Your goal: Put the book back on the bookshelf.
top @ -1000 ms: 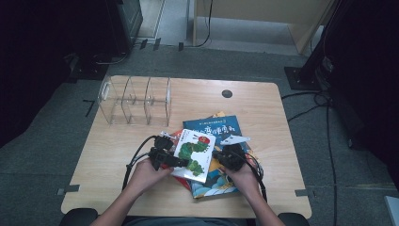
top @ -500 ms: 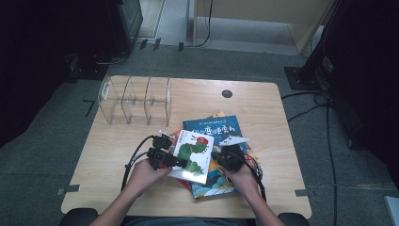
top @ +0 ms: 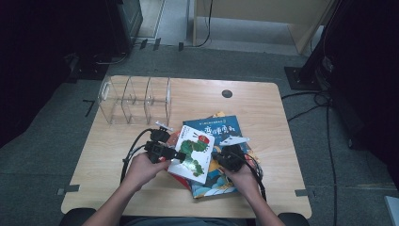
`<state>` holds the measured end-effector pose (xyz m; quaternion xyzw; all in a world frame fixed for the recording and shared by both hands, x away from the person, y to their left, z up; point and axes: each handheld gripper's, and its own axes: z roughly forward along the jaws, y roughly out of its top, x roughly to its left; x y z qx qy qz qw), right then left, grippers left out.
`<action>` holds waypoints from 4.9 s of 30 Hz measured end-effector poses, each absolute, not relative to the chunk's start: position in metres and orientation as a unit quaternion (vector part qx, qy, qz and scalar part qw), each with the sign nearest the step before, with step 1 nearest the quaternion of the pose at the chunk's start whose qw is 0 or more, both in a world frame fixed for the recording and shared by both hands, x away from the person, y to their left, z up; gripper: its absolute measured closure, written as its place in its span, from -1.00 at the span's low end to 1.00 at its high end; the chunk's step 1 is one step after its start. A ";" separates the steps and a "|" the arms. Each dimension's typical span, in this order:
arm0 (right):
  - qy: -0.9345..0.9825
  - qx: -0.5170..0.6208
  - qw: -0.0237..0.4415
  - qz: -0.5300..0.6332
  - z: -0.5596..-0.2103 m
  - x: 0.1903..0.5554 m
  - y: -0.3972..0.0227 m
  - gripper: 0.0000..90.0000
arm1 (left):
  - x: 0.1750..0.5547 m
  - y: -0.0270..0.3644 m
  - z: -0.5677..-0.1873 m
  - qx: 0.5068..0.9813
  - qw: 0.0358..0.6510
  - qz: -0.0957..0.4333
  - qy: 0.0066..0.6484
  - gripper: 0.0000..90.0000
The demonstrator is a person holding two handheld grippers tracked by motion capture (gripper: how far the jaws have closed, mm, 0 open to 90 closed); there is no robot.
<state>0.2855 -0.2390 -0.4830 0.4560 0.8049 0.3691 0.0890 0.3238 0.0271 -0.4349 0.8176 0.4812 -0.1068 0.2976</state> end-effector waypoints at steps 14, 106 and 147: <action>0.813 0.436 0.083 0.376 -0.484 0.284 -0.230 1.00 | 0.343 0.001 -0.415 0.822 0.286 -0.172 0.461 0.46; 0.806 0.417 0.181 0.380 -0.494 0.303 -0.239 -0.16 | 0.373 0.084 -0.370 0.761 0.207 0.044 0.613 0.72; 0.805 0.417 0.181 0.381 -0.494 0.303 -0.239 -0.15 | 0.425 0.058 -0.374 0.723 0.227 0.095 0.646 0.72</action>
